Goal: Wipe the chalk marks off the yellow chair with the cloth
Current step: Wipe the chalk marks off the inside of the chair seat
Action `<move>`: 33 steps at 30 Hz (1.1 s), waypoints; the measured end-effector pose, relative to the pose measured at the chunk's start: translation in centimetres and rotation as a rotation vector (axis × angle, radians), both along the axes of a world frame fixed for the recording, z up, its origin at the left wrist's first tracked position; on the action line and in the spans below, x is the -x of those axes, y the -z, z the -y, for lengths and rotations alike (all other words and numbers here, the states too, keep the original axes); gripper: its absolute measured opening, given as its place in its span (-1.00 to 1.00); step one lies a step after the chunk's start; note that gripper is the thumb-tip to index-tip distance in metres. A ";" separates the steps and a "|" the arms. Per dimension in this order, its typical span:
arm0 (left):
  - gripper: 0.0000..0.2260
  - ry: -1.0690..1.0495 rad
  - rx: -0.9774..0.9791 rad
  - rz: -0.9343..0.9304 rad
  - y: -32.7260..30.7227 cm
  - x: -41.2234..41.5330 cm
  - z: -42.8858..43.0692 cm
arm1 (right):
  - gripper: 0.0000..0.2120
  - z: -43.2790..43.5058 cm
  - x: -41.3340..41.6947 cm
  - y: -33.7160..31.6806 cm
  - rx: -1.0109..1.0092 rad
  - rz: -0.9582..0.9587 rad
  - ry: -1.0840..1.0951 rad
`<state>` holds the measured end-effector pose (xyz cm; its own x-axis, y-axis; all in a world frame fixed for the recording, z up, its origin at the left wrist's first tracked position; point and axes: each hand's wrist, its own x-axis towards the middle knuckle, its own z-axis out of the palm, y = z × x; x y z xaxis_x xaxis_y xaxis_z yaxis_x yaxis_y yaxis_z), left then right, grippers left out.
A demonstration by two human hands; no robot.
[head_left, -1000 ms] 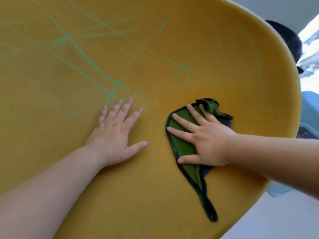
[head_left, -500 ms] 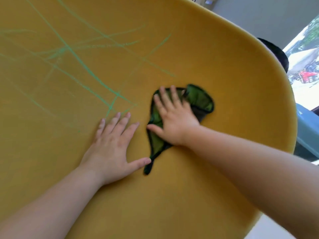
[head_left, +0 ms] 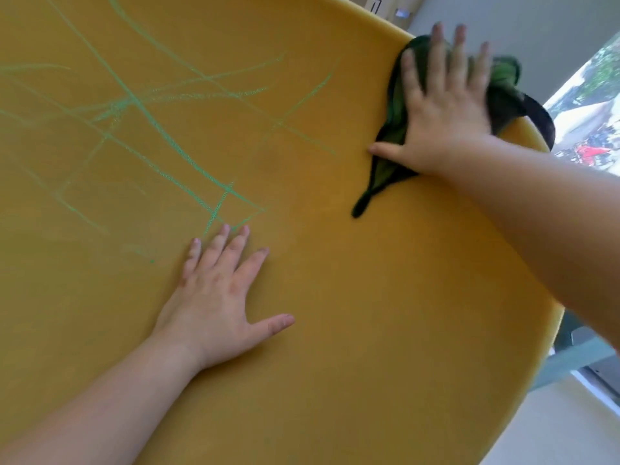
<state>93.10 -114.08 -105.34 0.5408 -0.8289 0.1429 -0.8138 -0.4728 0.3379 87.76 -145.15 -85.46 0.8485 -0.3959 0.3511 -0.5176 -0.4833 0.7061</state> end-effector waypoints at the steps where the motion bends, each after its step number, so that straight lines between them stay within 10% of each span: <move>1: 0.00 -0.002 0.004 0.001 0.0 0.0 0.0 | 0.16 -0.7 -0.5 2.3 -0.061 -0.010 -0.036; 11: -0.09 -0.033 0.235 -0.036 0.2 -0.2 -0.5 | -0.09 -12.1 0.6 15.8 -0.702 -0.354 -0.248; 22: -0.12 -0.068 0.242 -0.030 0.9 -0.3 -0.4 | 0.16 -1.2 3.0 2.4 -0.057 -0.157 -0.011; 33: -0.17 -0.226 0.288 -0.056 0.4 -0.7 -0.6 | 0.05 -11.4 -3.3 15.2 -0.544 -0.077 -0.133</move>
<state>93.79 -113.51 -105.73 0.7192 -0.6176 0.3183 -0.6763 -0.5175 0.5242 91.04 -133.75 -100.63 0.9185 -0.3906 0.0617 -0.3844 -0.8455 0.3707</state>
